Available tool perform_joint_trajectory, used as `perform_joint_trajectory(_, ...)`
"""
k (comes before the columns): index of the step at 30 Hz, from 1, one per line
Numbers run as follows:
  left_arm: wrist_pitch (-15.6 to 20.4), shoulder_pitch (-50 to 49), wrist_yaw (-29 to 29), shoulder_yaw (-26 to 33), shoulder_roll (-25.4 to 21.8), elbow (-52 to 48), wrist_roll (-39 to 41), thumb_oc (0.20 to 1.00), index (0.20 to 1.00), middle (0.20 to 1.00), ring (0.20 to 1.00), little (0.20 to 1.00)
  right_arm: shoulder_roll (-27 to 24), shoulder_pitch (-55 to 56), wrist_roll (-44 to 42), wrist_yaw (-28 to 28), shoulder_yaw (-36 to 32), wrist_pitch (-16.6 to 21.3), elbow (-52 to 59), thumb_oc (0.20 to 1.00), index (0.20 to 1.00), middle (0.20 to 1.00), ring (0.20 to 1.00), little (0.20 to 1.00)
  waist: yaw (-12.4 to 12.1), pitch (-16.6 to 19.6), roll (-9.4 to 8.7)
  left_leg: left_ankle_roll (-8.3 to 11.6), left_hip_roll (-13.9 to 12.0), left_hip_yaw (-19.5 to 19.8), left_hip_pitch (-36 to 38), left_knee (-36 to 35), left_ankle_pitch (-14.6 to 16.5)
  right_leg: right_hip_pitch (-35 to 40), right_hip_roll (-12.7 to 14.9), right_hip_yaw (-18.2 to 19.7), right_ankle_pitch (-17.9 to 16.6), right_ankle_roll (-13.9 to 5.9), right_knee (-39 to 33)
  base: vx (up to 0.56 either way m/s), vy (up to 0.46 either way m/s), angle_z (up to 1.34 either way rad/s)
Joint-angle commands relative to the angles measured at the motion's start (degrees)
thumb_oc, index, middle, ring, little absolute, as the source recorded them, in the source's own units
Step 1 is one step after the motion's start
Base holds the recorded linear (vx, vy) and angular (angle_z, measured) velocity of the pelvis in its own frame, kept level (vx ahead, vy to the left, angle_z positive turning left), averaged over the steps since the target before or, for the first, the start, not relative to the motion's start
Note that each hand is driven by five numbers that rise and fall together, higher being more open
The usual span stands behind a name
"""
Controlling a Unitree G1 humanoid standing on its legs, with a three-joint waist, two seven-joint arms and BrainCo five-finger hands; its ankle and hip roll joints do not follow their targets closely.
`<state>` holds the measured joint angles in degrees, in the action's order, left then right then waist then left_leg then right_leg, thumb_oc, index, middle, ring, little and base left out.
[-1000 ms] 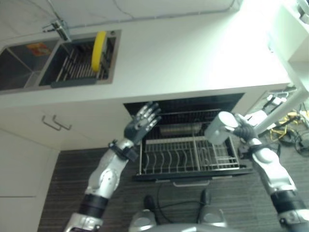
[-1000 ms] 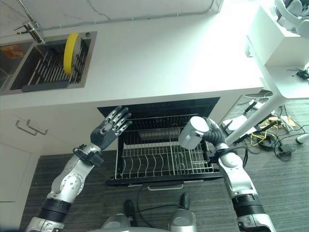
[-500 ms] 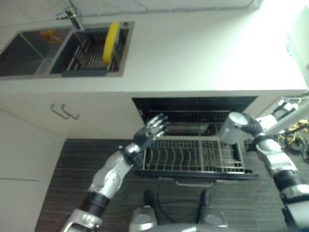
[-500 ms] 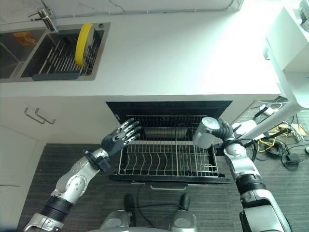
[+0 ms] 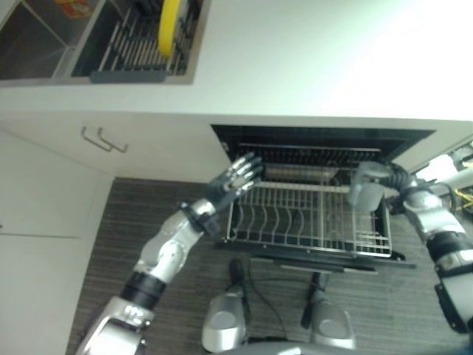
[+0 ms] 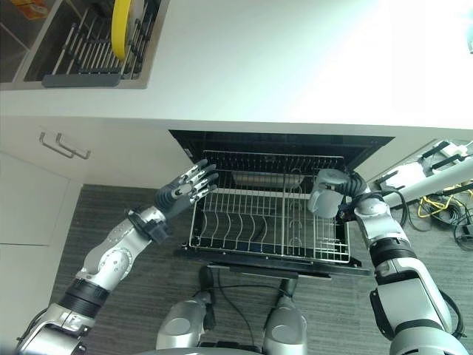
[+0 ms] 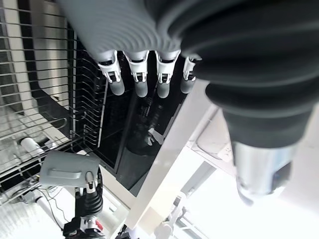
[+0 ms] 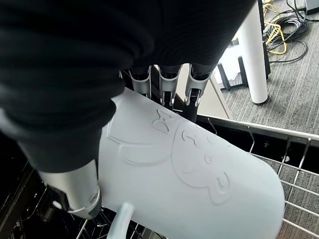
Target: Place the dishes in the dishwasher.
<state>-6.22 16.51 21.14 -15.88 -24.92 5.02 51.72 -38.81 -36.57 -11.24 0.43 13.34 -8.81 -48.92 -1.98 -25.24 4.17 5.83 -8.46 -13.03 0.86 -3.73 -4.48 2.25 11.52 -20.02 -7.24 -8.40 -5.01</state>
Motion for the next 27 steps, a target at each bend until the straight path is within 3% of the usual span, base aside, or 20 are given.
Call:
perform_joint_trajectory(1,4.16,2.02,1.49,-2.21,-0.02,-1.51,3.92,1.0,1.0,1.0,1.0,1.0,-1.32,-4.22,1.5,0.58,4.0,2.45,-3.65,0.2,0.2,0.2,0.2,0.2,-1.42,2.36,-0.5,3.7,-5.42,0.29,-2.48,3.3,0.61,-4.78,7.77,0.85,2.74,-4.33,8.1,-0.09,0.039,-0.01)
perform_joint_trajectory(9,4.89,3.93,0.92,-2.5,0.06,-1.56,4.78,1.0,1.0,1.0,1.0,1.0,-1.81,-6.65,4.27,-0.19,5.02,2.29,-6.81,0.2,0.2,0.2,0.2,0.2,-1.1,1.57,-0.11,3.39,-4.74,-0.04,-2.71,2.33,0.76,-5.99,7.78,0.99,2.64,-4.31,7.99,-0.07,0.021,0.0)
perform_joint_trajectory(10,4.9,3.95,0.89,-2.49,0.01,-1.63,4.91,1.0,1.0,1.0,1.0,1.0,-1.88,-6.68,4.08,-0.16,5.05,2.22,-6.84,0.235,0.235,0.235,0.235,0.235,-1.08,1.59,-0.11,3.37,-4.71,-0.07,-2.71,2.29,0.76,-6.06,7.75,0.99,2.66,-4.3,8.02,-0.04,0.003,0.0)
perform_joint_trajectory(11,5.11,3.75,0.94,-2.47,0.03,-1.76,4.91,1.0,1.0,1.0,1.0,1.0,-1.97,-6.57,4.23,-0.27,4.99,2.2,-6.78,0.416,0.416,0.416,0.416,0.416,-1.08,1.64,-0.13,3.34,-4.68,-0.12,-2.7,2.25,0.8,-6.08,7.71,0.97,2.69,-4.29,8.0,-0.04,0.01,0.0)
perform_joint_trajectory(12,5.13,3.76,1.02,-2.33,-0.02,-1.8,5.18,1.0,1.0,1.0,1.0,1.0,-2.13,-6.62,3.89,-0.1,4.93,1.94,-6.8,1.0,1.0,1.0,1.0,1.0,-1.03,1.77,-0.13,3.31,-4.63,-0.25,-2.62,2.12,0.86,-6.17,7.7,0.94,2.73,-4.28,8.0,-0.03,0.007,0.0)
perform_joint_trajectory(27,5.62,3.42,0.68,-2.1,0.09,-2.25,4.87,1.0,1.0,1.0,1.0,1.0,-2.27,-6.72,3.99,0.28,5.19,1.64,-3.49,1.0,1.0,1.0,1.0,1.0,-0.6,2.43,-0.28,3.24,-4.75,-0.75,-1.66,1.99,1.14,-5.89,7.38,0.88,3.14,-4.01,8.35,0.0,0.0,0.0)
